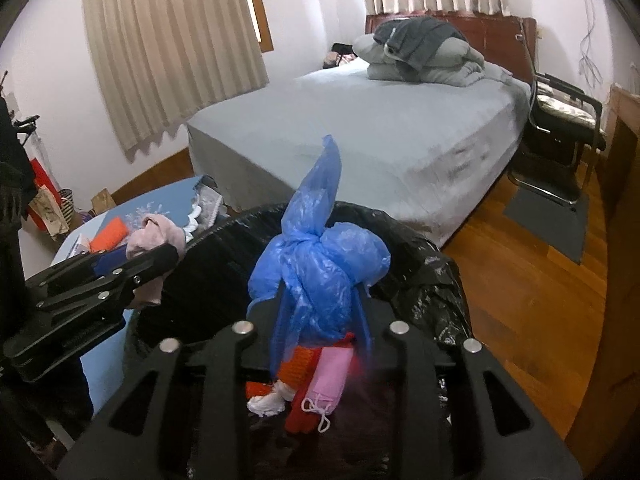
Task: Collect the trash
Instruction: 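Open the right tool over the bin while the left tool releases the pink cloth, then move both open tools back toward the white box and orange sleeve on the table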
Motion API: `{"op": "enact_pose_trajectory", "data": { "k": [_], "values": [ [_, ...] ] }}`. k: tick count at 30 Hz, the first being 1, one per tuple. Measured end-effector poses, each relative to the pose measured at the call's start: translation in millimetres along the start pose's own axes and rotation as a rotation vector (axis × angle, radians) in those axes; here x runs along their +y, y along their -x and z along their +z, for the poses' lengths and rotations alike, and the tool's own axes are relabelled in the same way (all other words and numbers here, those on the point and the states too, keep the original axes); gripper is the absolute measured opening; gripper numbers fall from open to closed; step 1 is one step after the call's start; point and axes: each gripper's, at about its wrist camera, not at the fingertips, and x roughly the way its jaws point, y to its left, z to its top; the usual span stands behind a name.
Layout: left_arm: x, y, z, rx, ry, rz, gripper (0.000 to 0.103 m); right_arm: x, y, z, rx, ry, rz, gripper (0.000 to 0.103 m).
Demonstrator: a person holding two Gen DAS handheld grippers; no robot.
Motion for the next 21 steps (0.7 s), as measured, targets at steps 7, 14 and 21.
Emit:
{"op": "enact_pose_trajectory", "data": {
  "k": [7,14,21],
  "values": [
    [6,3,0,-0.008,0.012,0.012,0.057,-6,-1,-5,-0.005,-0.013,-0.043,0.077],
    [16,18,4,-0.056,0.044,0.061,0.083,-4,6,-5,-0.025,-0.009,-0.036,0.095],
    [23,34,4,-0.072,0.048,0.081,0.089,5,14,-2,-0.053,-0.01,-0.033,0.096]
  ]
}}
